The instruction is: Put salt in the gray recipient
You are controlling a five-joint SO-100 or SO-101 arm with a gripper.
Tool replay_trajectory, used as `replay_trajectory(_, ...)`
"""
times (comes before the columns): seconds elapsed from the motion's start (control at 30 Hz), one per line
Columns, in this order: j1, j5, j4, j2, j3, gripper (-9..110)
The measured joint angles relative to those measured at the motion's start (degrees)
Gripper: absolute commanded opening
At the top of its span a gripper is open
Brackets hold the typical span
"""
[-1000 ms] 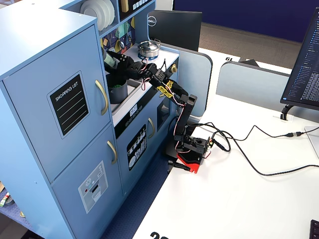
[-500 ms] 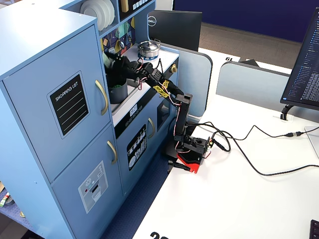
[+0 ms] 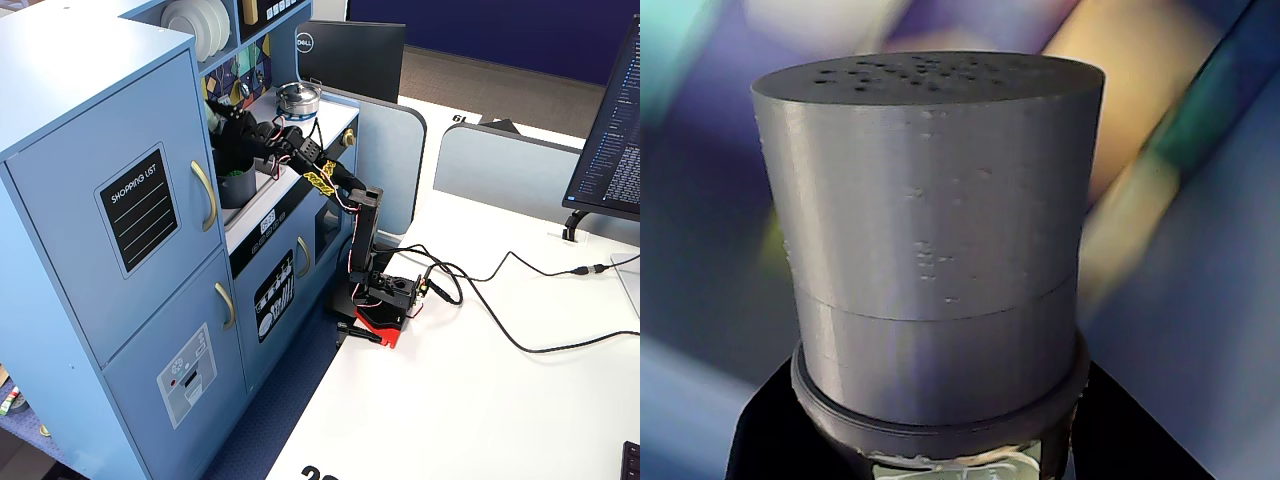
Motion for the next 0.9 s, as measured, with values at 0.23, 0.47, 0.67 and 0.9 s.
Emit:
replay_trajectory(0.23,2.99,4.48,20.3,-0.09,0.0,0)
replay_trajectory(0.47,1.93,-14.68,1.14,1.05,3.08,0)
replay_trajectory(0.67,16.0,-53.61,4.39,1.67,5.54,0)
replay_trajectory(0.9,43.95,-99.58,-11.87,0.35,7.56,0)
